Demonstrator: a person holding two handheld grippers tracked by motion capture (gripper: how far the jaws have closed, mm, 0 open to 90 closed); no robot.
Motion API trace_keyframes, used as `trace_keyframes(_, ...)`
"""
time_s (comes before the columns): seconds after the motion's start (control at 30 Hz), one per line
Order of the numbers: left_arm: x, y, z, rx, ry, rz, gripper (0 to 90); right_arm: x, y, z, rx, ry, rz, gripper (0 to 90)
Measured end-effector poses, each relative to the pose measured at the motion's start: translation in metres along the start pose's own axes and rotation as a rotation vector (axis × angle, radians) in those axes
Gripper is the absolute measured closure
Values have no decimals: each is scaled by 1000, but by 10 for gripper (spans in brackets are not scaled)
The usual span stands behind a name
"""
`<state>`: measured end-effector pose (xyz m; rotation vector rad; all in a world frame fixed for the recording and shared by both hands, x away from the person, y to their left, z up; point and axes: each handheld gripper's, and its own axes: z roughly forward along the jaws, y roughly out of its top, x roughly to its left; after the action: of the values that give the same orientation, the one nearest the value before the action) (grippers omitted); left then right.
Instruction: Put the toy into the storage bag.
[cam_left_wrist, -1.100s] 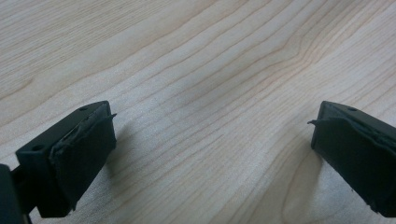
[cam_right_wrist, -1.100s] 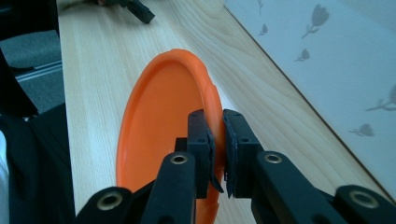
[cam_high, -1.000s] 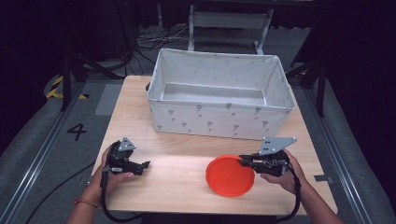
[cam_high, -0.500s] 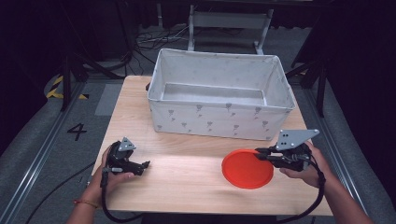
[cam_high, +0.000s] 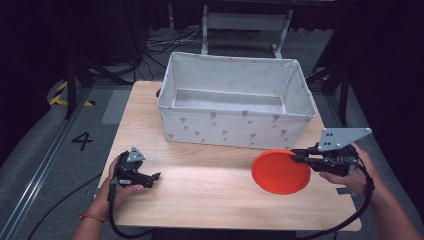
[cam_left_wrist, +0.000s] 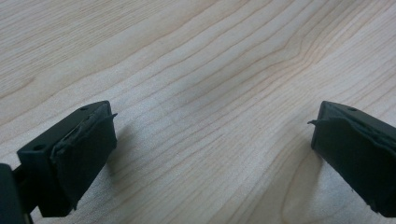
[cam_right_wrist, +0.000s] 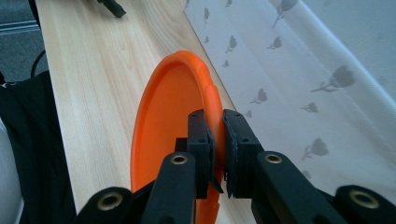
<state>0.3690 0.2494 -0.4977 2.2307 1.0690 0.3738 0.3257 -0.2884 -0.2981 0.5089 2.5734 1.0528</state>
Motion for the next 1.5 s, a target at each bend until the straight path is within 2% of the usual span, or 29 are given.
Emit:
trace_keyframes(0.23,0,0,0,1,-1,-1,4,-13,9,-22,7,-35,-5,824)
trace_keyframes(0.47,0,0,0,1,0,-1,4,-25,19,-36,23,-53,-9,824)
trace_keyframes(0.93,0,0,0,1,1,0,4,-37,51,-51,74,-38,-59,824)
trace_keyframes(1.17,0,0,0,0,0,-2,4,-46,68,-53,74,-66,-67,824)
trace_keyframes(1.47,0,0,0,-1,1,2,3,-64,91,-64,30,-94,-58,824)
trace_keyframes(1.5,0,0,0,-1,1,2,3,-67,94,-66,28,-109,-58,824)
